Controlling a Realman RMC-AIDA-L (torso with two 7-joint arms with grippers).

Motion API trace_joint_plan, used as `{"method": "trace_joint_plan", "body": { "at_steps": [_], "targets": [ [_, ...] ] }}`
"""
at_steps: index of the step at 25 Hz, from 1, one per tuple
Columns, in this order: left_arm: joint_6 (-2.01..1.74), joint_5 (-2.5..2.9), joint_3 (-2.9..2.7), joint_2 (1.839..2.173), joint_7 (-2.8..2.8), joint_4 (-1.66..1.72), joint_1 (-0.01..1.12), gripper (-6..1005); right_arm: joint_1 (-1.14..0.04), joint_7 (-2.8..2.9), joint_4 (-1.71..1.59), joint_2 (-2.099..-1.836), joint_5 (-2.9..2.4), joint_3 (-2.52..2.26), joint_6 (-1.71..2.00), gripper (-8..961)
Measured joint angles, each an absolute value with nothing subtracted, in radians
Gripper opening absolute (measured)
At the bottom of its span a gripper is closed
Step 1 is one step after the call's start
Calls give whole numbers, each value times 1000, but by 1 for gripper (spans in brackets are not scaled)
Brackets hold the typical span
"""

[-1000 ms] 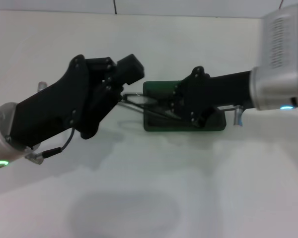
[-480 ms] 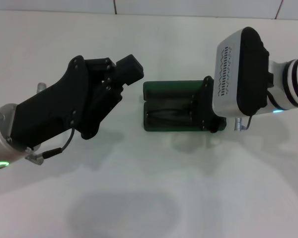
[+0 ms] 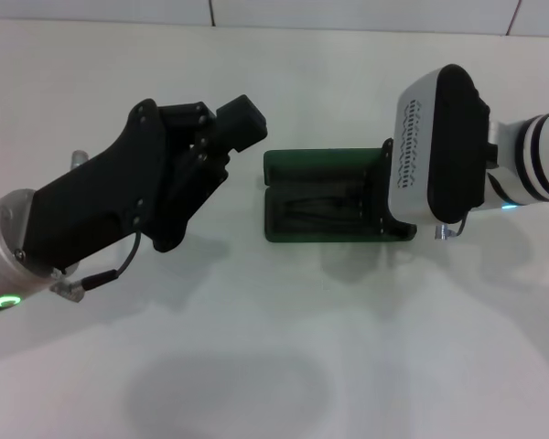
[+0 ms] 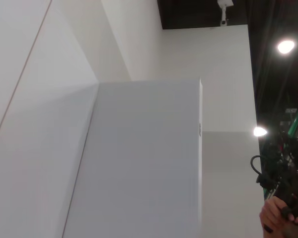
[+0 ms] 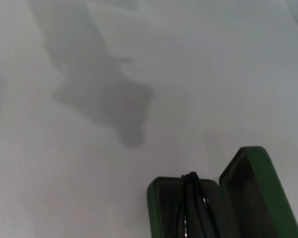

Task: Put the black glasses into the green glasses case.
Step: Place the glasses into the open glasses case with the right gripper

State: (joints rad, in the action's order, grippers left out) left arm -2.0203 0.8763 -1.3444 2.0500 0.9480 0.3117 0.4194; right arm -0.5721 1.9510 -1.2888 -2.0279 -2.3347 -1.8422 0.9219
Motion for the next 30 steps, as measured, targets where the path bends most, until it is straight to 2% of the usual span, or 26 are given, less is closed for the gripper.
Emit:
{"method": "trace_joint_plan", "body": {
  "at_steps": [30],
  "targets": [
    [-2006, 884, -1333, 2054, 948, 309, 420, 40, -625, 1937, -1240, -2028, -2392, -1902, 848, 61]
  ]
}}
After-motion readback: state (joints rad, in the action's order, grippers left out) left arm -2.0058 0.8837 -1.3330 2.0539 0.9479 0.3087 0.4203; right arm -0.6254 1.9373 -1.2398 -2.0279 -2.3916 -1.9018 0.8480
